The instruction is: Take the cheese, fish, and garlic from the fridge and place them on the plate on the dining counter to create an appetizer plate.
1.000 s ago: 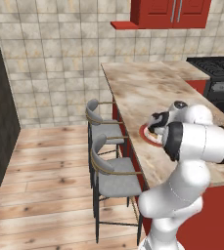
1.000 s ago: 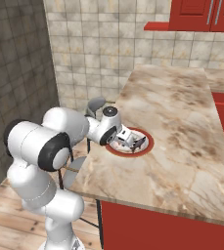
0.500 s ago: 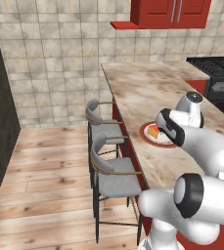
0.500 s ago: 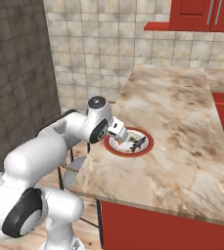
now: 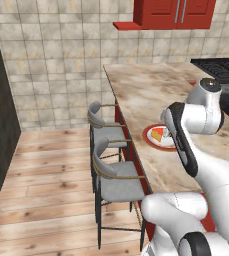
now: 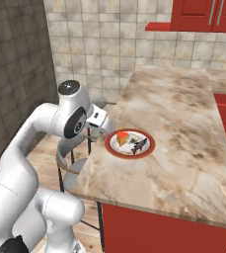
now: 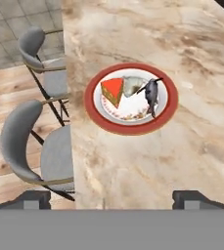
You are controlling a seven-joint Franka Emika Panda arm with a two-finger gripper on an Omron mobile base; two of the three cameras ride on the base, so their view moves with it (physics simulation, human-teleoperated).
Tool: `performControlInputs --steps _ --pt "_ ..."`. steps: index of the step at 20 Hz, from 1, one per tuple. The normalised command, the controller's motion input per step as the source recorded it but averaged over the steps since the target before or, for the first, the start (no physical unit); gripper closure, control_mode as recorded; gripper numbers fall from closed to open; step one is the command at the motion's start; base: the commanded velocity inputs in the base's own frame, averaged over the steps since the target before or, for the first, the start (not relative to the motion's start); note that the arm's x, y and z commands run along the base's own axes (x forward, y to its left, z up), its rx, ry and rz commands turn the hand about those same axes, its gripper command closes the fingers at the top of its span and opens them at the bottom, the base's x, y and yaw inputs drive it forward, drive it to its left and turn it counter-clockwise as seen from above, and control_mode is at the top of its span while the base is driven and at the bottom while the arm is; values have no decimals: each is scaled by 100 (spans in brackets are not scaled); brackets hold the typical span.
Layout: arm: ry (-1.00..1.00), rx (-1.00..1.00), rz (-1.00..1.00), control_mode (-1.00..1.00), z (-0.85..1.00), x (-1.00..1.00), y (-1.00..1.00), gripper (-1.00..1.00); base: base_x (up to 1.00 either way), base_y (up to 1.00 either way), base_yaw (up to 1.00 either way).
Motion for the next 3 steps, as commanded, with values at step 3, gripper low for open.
performControlInputs --steps 3 --pt "0 -10 11 -100 68 -90 91 -100 0 0 0"
